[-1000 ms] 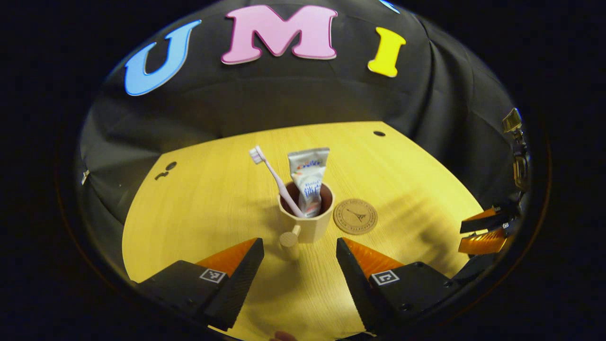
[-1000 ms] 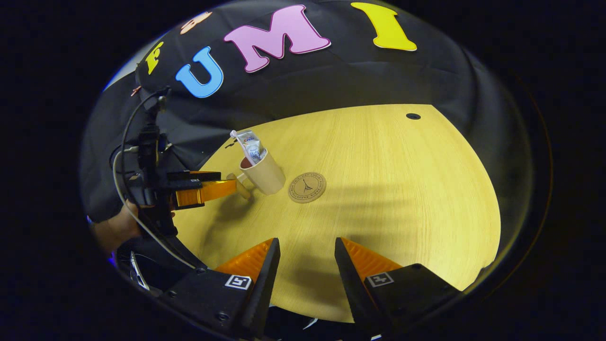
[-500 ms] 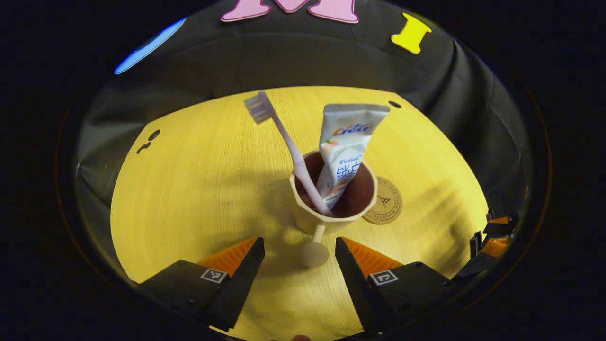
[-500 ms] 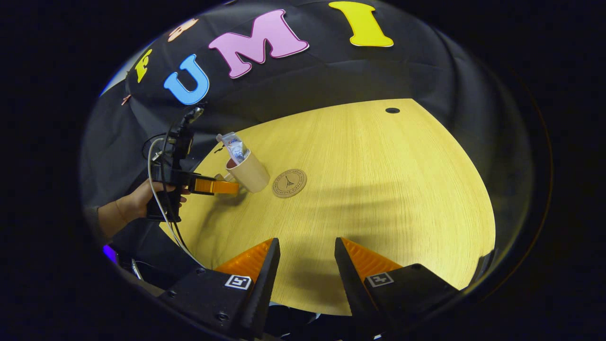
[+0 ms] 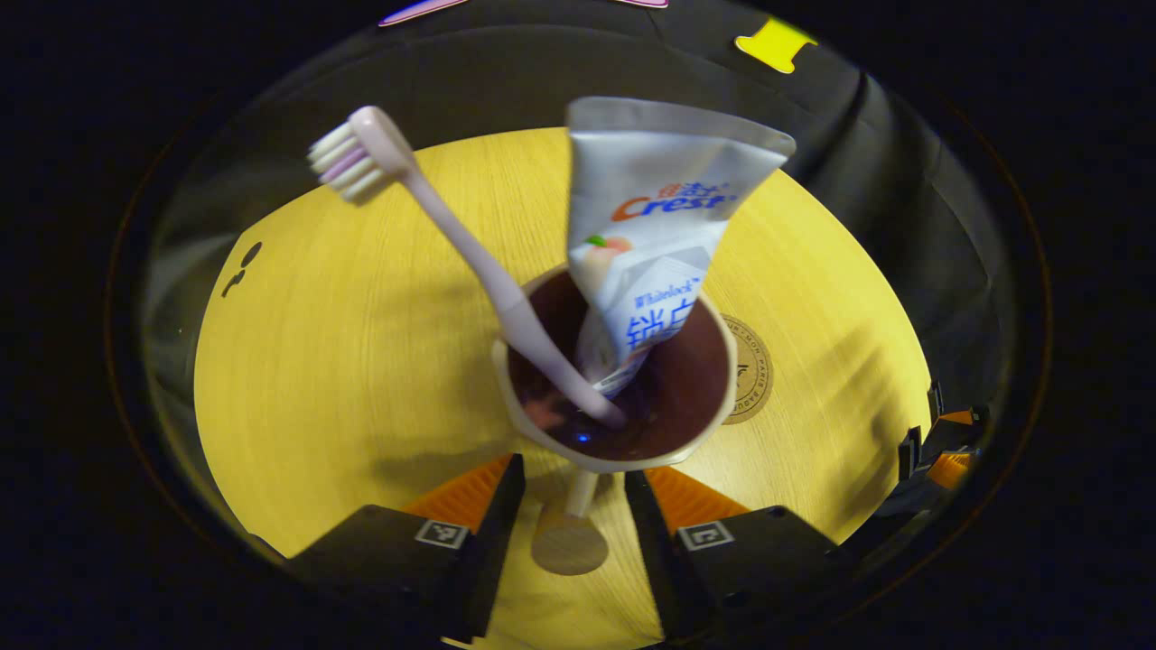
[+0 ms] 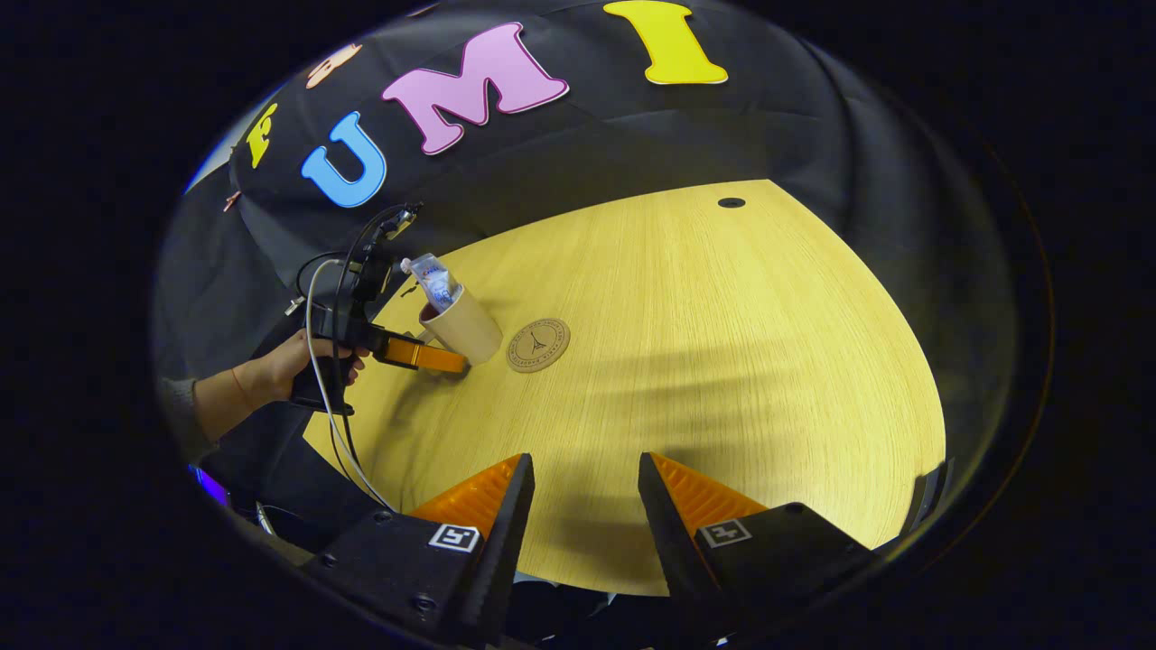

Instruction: Put the toothbrush and toothpaste on the desktop into the cup, then pick up the cup and place it on the coaster on the desktop.

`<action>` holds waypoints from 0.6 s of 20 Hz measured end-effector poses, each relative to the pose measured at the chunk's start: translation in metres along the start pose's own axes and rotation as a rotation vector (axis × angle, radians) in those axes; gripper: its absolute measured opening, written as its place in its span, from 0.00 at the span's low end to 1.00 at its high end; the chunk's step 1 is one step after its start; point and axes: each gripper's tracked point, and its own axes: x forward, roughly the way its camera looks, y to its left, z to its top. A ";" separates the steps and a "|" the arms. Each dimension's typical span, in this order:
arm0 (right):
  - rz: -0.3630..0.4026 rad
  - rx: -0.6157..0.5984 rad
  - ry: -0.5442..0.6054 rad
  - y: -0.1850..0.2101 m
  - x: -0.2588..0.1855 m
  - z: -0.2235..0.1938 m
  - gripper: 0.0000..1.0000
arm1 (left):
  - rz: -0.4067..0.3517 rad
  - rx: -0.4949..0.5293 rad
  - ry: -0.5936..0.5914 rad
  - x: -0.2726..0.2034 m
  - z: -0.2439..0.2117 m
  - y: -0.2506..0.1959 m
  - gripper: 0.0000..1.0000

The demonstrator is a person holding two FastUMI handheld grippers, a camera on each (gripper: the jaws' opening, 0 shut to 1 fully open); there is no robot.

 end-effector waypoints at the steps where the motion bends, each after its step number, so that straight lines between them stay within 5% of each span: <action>1: -0.005 0.004 0.004 -0.002 -0.001 -0.004 0.72 | 0.018 0.010 0.006 0.001 -0.001 0.002 0.59; 2: -0.006 0.008 0.008 -0.002 -0.002 -0.006 0.72 | 0.037 0.024 0.012 0.002 -0.001 0.006 0.52; 3: -0.008 0.013 0.010 -0.002 -0.003 -0.008 0.72 | 0.040 0.028 0.015 0.001 -0.001 0.006 0.33; 12: -0.018 0.031 0.007 -0.004 -0.001 -0.008 0.72 | 0.067 0.050 -0.047 -0.005 0.007 0.005 0.34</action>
